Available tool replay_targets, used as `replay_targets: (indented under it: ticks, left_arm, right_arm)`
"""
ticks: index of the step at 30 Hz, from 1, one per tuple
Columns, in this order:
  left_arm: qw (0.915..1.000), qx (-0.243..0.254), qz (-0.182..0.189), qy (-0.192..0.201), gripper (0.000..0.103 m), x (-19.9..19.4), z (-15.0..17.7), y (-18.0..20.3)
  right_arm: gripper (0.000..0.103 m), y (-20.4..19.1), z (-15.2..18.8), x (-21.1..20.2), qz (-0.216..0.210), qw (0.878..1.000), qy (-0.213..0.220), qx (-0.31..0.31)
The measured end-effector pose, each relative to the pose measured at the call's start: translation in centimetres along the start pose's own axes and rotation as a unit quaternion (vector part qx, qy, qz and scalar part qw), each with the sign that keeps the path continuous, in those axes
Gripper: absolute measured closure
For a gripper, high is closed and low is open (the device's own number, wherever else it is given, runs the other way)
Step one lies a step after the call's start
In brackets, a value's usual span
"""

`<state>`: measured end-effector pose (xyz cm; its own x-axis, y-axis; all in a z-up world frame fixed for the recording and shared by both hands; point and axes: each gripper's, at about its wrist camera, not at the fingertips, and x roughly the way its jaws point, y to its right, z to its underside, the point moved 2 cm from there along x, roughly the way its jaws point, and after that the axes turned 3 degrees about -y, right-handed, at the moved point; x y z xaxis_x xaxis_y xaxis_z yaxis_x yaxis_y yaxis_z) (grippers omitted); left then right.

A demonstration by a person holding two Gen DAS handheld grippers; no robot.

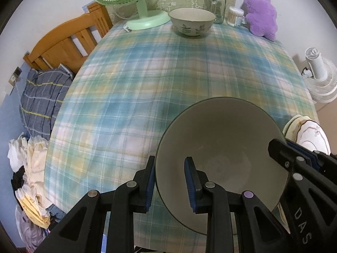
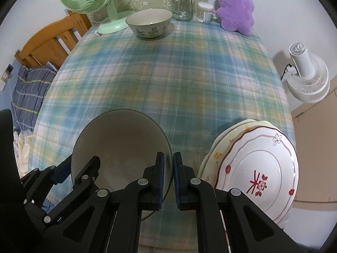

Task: Organize plates and bowls
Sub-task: 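Carry the held green-rimmed bowl with both tools toward the plate stack, then lower the bowl onto the table and open both tools, then reach both tools toward the white floral bowl by the green fan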

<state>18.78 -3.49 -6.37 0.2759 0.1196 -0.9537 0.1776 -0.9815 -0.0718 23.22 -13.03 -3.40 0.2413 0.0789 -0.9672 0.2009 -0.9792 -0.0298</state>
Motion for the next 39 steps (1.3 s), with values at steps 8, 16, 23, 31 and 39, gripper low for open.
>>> replay_targets:
  ticks: [8,16,23,31,39]
  left_arm:
    - [0.9997,-0.012,0.019,0.000,0.058,-0.7,0.7,0.1]
    - [0.9985,0.024,0.040,0.027,0.028,-2.9,-0.2,-0.2]
    - [0.9950,0.048,0.068,0.055,0.023,-5.4,-2.4,-1.1]
    - [0.9916,0.052,0.070,0.095,0.022,-7.5,-6.6,-0.9]
    - [0.9912,0.024,0.057,0.117,0.022,-8.2,-11.8,0.6]
  right_arm:
    - [0.090,0.2,0.7,0.4,-0.012,1.000,-0.001,-0.013]
    - [0.048,0.0,0.6,-1.5,-0.016,1.000,0.019,0.007]
    - [0.037,-0.5,-0.4,-4.4,-0.010,0.998,0.050,0.037]
    - [0.037,-0.3,-4.3,-7.0,0.002,0.994,0.094,0.047]
    - [0.037,1.2,-9.8,-7.9,-0.008,0.993,0.117,0.019]
